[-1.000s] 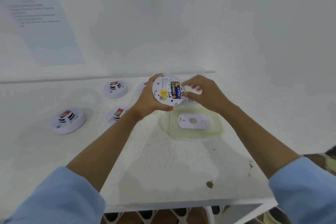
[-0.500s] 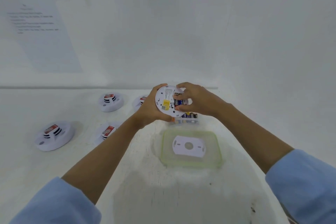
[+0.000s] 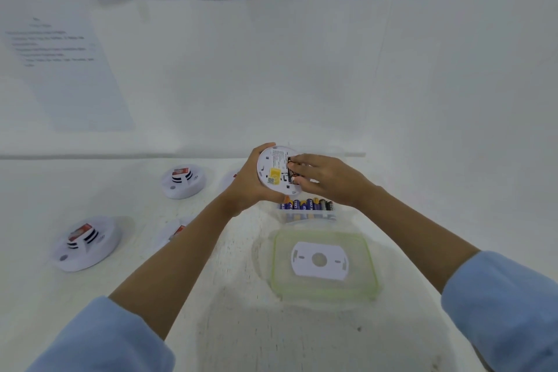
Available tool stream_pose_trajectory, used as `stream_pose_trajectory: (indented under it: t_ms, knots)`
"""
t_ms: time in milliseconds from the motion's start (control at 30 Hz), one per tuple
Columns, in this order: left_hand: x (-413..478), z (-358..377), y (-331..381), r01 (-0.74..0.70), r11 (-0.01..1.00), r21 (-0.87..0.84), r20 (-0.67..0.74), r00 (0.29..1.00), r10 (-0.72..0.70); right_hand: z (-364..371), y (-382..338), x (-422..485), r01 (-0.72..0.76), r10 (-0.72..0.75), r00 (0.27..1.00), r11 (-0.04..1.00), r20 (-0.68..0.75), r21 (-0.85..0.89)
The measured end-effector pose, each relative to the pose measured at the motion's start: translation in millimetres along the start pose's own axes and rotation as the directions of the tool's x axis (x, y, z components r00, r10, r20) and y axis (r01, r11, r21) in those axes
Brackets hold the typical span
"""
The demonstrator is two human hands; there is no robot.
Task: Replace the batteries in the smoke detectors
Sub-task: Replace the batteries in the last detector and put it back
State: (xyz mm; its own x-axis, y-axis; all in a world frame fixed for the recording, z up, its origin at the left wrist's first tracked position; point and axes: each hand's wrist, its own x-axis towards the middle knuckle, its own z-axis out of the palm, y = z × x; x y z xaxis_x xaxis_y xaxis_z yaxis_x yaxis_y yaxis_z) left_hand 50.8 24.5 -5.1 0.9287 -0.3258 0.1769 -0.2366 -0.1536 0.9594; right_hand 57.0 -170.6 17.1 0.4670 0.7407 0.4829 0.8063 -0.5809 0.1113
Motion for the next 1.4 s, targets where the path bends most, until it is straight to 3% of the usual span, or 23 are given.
stream_pose_trajectory:
  t_ms: [333,467,633,700,767,833,900,1067,1233,1333,1400]
  knots:
    - [13,-1,-7,-0.006,1.0,0.007,0.06,0.998,0.005,-7,5,7,-0.281,0.261,0.957,0.944,0.128,0.172]
    - [19,1,-9,-0.014,1.0,-0.009,0.087,0.996,0.014,-11,7,10,-0.439,0.402,0.898,0.831,0.179,0.341]
    - [23,0,-11,-0.02,1.0,-0.002,0.067,0.998,0.02,-19,17,13,-0.517,0.462,0.855,0.739,0.234,0.432]
    - [23,-2,-12,-0.023,1.0,0.0,0.053,0.998,0.023,-26,25,9,-0.594,0.517,0.804,0.719,0.294,0.361]
    - [23,-2,-14,-0.024,1.0,0.004,0.047,0.999,0.024,-28,28,5,-0.656,0.54,0.69,0.748,0.483,0.101]
    - [23,-1,-15,-0.026,1.0,0.01,0.046,0.999,0.026,-20,25,-1,-0.61,0.53,0.538,0.781,0.655,-0.131]
    - [23,1,-16,-0.034,0.999,0.011,0.043,0.999,0.033,-6,23,-5,-0.524,0.507,0.481,0.82,0.715,-0.23]
    - [24,5,-17,-0.045,0.999,0.019,0.039,0.998,0.044,12,28,-12,-0.458,0.49,0.513,0.851,0.705,-0.258]
    - [24,6,-18,-0.044,0.999,0.023,0.04,0.998,0.043,0,38,-15,-0.599,0.443,0.552,0.8,0.707,-0.033]
    - [24,6,-18,-0.047,0.999,0.012,0.04,0.998,0.047,-13,42,-8,-0.652,0.506,0.703,0.738,0.499,0.171]
    - [24,6,-18,-0.054,0.998,0.011,0.039,0.998,0.053,-19,38,1,-0.672,0.59,0.74,0.669,0.323,0.317]
